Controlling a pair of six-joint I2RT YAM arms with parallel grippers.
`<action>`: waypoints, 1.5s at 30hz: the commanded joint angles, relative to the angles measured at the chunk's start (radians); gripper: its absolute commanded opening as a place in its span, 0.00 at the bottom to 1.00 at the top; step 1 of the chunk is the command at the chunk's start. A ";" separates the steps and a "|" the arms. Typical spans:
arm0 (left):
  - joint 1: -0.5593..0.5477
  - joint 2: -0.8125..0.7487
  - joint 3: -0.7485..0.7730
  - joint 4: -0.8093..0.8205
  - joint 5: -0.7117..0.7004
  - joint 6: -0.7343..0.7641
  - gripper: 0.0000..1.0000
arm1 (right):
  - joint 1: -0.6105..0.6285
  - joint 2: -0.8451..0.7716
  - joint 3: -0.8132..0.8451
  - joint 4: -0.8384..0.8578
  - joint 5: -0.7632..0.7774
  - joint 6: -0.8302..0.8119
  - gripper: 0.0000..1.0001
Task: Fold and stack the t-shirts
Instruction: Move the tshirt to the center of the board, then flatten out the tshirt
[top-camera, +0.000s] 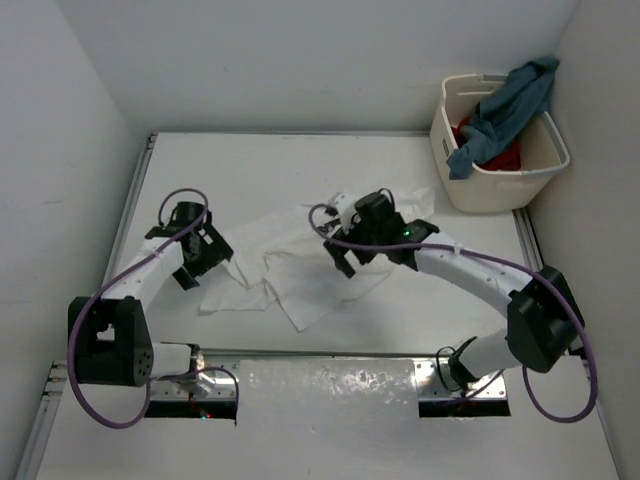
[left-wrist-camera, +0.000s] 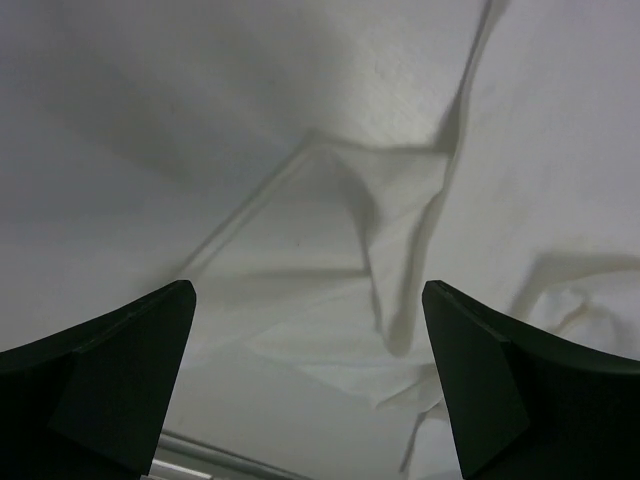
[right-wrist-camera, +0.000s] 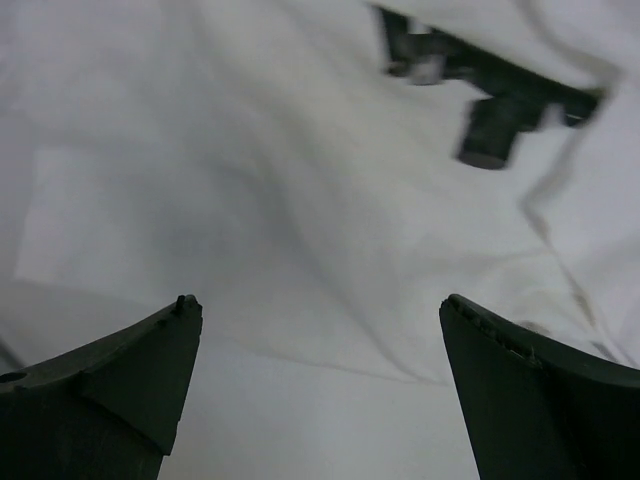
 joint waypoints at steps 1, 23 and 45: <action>-0.067 -0.066 -0.066 -0.065 0.005 -0.112 0.96 | 0.143 0.005 -0.013 -0.007 -0.123 -0.084 0.99; -0.066 -0.199 -0.330 0.080 -0.079 -0.376 0.39 | 0.585 0.365 0.033 0.134 0.069 -0.189 0.90; -0.067 -0.239 -0.375 0.174 -0.073 -0.333 0.00 | 0.482 0.367 -0.070 0.199 0.109 -0.031 0.25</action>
